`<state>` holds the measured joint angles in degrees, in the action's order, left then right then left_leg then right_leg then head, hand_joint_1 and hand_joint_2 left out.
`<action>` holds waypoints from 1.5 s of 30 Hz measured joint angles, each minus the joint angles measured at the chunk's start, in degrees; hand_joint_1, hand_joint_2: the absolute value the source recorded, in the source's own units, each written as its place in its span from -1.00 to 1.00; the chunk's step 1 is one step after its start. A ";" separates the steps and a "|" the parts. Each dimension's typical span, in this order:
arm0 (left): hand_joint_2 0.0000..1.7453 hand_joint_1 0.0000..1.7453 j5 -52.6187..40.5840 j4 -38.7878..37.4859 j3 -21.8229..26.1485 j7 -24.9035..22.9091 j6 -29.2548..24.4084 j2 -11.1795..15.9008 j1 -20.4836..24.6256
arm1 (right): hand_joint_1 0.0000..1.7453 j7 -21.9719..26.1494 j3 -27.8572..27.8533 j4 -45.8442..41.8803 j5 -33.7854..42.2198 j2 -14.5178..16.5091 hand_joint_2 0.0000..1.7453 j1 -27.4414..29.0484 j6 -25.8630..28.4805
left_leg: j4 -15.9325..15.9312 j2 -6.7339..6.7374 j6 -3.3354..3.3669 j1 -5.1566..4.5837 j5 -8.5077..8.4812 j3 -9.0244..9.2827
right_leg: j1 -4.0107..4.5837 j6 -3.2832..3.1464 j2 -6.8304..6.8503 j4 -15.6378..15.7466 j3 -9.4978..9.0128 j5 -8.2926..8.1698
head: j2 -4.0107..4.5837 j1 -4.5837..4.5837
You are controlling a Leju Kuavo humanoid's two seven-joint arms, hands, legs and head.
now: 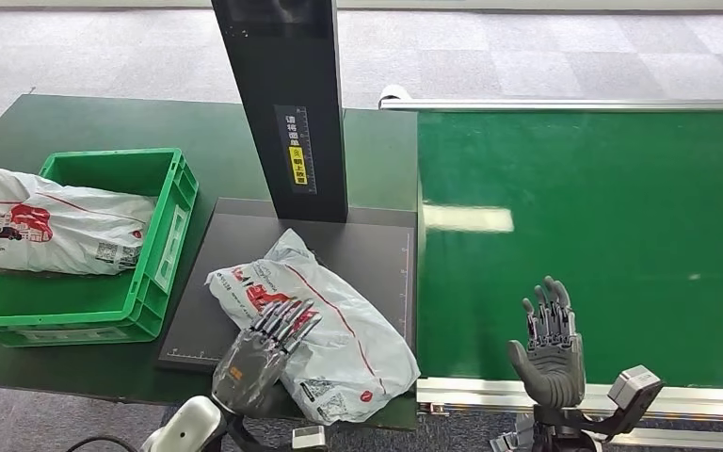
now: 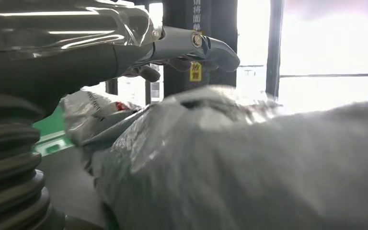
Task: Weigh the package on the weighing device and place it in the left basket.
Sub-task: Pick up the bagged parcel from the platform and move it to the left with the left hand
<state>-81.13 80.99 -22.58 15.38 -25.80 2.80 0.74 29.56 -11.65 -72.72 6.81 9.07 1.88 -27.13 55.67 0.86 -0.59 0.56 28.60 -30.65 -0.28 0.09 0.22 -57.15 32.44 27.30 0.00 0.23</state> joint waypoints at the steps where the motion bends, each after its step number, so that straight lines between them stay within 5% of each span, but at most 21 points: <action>1: 1.00 -1.00 1.19 -0.10 -0.48 0.35 -0.03 0.07 0.83 | -1.00 -0.13 -0.02 0.00 0.10 0.10 1.00 -0.05 0.06 | 0.00 0.00 0.00 0.00 0.00 0.00 | 0.00 0.00 0.00 0.00 0.00 0.00 | 0.00 0.01; 3: 1.00 -0.63 3.00 -0.16 -1.36 0.94 0.06 0.13 2.16 | -1.00 -0.28 -0.04 -0.03 0.37 0.31 1.00 -0.07 0.17 | 0.00 0.01 0.00 0.00 0.00 0.00 | 0.00 0.00 0.00 0.00 0.01 0.00 | 0.00 0.01; 5: 1.00 0.37 5.55 -0.16 -2.17 1.82 0.34 0.13 3.09 | -1.00 -0.47 -0.10 -0.16 0.57 0.50 1.00 -0.06 0.31 | 0.00 0.01 0.00 0.00 0.00 -0.01 | 0.00 0.00 0.00 0.00 0.02 0.00 | 0.00 0.01; 7: 1.00 1.00 8.91 -0.16 -2.81 2.99 0.90 0.12 3.76 | -1.00 -0.68 -0.22 -0.33 0.60 0.68 1.00 -0.04 0.53 | 0.00 0.01 0.00 0.00 0.00 -0.01 | 0.00 0.00 0.00 0.00 0.03 0.00 | 0.00 0.01; 12: 1.00 1.00 17.41 0.07 -3.26 5.61 3.38 0.11 4.76 | -1.00 -1.12 -0.55 -0.75 0.58 0.87 1.00 0.08 0.81 | 0.00 0.03 0.00 0.00 0.00 -0.01 | 0.00 0.00 -0.01 0.00 0.03 0.00 | 0.00 0.01; 29: 1.00 1.00 22.80 2.02 -1.87 6.70 5.77 1.18 5.22 | -1.00 -1.73 -2.61 -2.45 0.85 1.34 1.00 0.54 2.55 | 0.00 0.03 0.00 0.00 0.01 -0.02 | 0.00 0.00 -0.01 0.00 0.04 0.00 | 0.00 -0.01; 36: 1.00 1.00 19.80 6.32 1.10 6.26 0.62 2.45 6.27 | -1.00 -2.07 -3.31 -3.15 0.70 2.11 1.00 1.60 2.74 | 0.00 0.02 0.00 0.01 0.00 -0.02 | 0.01 0.00 -0.01 -0.01 0.05 0.00 | 0.00 0.00; 45: 1.00 1.00 21.83 11.24 11.56 3.40 -6.06 7.29 15.37 | -1.00 -1.26 -3.55 -3.86 0.95 2.62 1.00 2.91 4.15 | 0.00 0.03 -0.03 0.04 -0.05 -0.02 | 0.07 -0.02 -0.01 -0.06 0.05 -0.01 | 0.00 -0.01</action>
<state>-59.30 92.22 -11.02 18.77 -31.86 10.09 16.11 28.30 -15.20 -76.58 7.75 11.68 4.79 -22.98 55.67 0.89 -0.63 0.59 28.56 -30.67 -0.21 0.08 0.21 -57.21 32.49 27.29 0.00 0.22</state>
